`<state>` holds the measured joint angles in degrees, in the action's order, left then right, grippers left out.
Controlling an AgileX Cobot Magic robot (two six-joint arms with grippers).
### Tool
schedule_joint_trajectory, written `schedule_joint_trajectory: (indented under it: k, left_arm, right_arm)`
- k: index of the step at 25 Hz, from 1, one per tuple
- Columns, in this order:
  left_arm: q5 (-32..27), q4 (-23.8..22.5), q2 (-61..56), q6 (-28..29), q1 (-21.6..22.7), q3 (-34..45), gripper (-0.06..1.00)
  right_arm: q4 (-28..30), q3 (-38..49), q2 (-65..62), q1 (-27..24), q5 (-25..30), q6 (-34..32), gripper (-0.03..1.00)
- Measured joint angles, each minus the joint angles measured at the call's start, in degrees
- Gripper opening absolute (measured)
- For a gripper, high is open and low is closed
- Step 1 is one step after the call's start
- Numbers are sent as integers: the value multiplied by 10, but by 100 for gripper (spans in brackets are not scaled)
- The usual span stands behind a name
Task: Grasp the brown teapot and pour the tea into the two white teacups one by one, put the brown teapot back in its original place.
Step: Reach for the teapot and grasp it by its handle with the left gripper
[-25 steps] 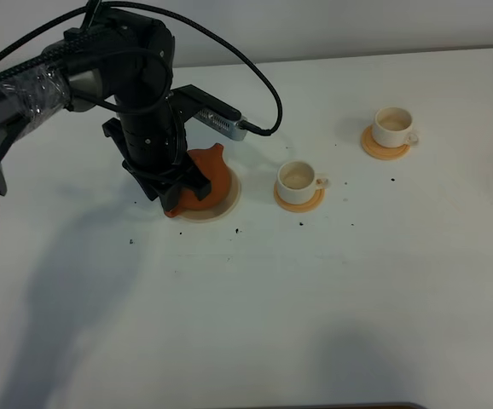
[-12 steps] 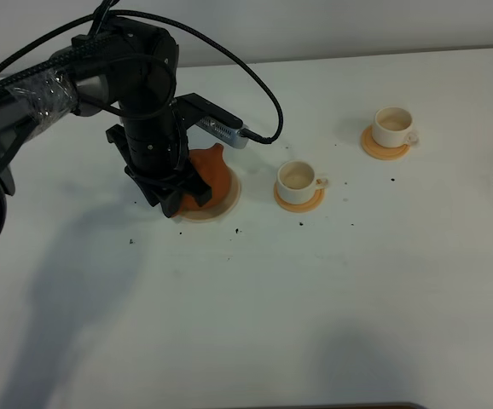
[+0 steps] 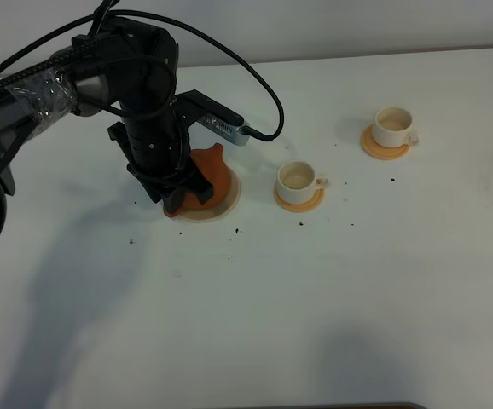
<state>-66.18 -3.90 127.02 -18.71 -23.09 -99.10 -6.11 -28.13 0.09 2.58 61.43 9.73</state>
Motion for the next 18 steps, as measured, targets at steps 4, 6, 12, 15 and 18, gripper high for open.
schedule_joint_trajectory:
  k: [4,6,12,15,18]
  left_arm:
    - [14,0,0,4,0,0,28]
    - [21,0,0,7,0,0,28]
    - [25,1,0,9,0,0,28]
    - [28,2,0,9,0,0,27]
    - [29,5,0,9,0,0,26]
  right_arm:
    - [0,0,0,0,0,0,24]
    - [0,0,0,0,0,0,24]
    - [0,0,0,0,0,0,24]
    - [0,0,0,0,0,0,24]
    - [0,0,0,0,0,0,24]
